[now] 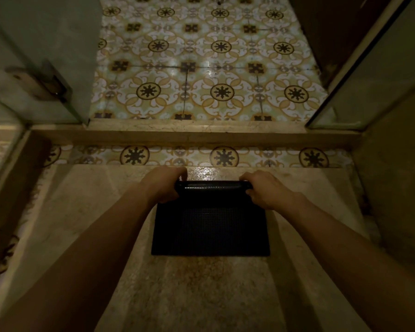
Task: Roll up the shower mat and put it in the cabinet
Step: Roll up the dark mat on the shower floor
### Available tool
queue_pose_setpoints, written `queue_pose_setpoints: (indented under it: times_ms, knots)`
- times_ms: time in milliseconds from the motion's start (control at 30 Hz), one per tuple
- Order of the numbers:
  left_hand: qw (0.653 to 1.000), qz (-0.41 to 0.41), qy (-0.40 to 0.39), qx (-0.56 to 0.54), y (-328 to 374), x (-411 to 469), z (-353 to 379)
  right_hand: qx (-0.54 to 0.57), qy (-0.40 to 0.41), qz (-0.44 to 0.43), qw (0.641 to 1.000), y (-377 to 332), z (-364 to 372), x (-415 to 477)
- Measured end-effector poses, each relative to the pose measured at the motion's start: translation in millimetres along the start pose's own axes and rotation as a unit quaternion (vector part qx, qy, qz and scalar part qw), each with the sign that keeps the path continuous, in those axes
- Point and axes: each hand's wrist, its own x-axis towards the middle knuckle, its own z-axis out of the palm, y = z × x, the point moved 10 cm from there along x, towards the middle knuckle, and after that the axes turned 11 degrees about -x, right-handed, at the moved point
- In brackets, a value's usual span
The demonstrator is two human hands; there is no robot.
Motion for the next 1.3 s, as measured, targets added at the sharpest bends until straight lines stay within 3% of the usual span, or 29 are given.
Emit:
queue_pose_setpoints:
  times_ms: [133,500,667,1000,1300]
  knots:
    - [0.999,-0.012,-0.051,0.003,-4.5,2.2,3.0,-0.010,-0.006,0.004,1.000,-1.1,5.4,-1.5]
    - [0.997,-0.012,-0.020,0.073,-7.0,-7.1,13.8,-0.068,0.024,-0.022,0.997,-5.2,-0.9,-9.0]
    - [0.996,-0.008,-0.039,0.082,-8.5,-7.3,17.6,-0.049,0.018,-0.030,0.998,-5.6,2.8,-10.8]
    - [0.982,0.013,-0.101,0.156,-1.3,-5.7,27.4,-0.117,-0.017,-0.057,0.991,-16.1,6.1,-10.6]
    - [0.985,0.061,0.001,0.163,4.4,14.1,1.8,-0.086,0.037,-0.051,0.994,-6.9,-22.7,7.0]
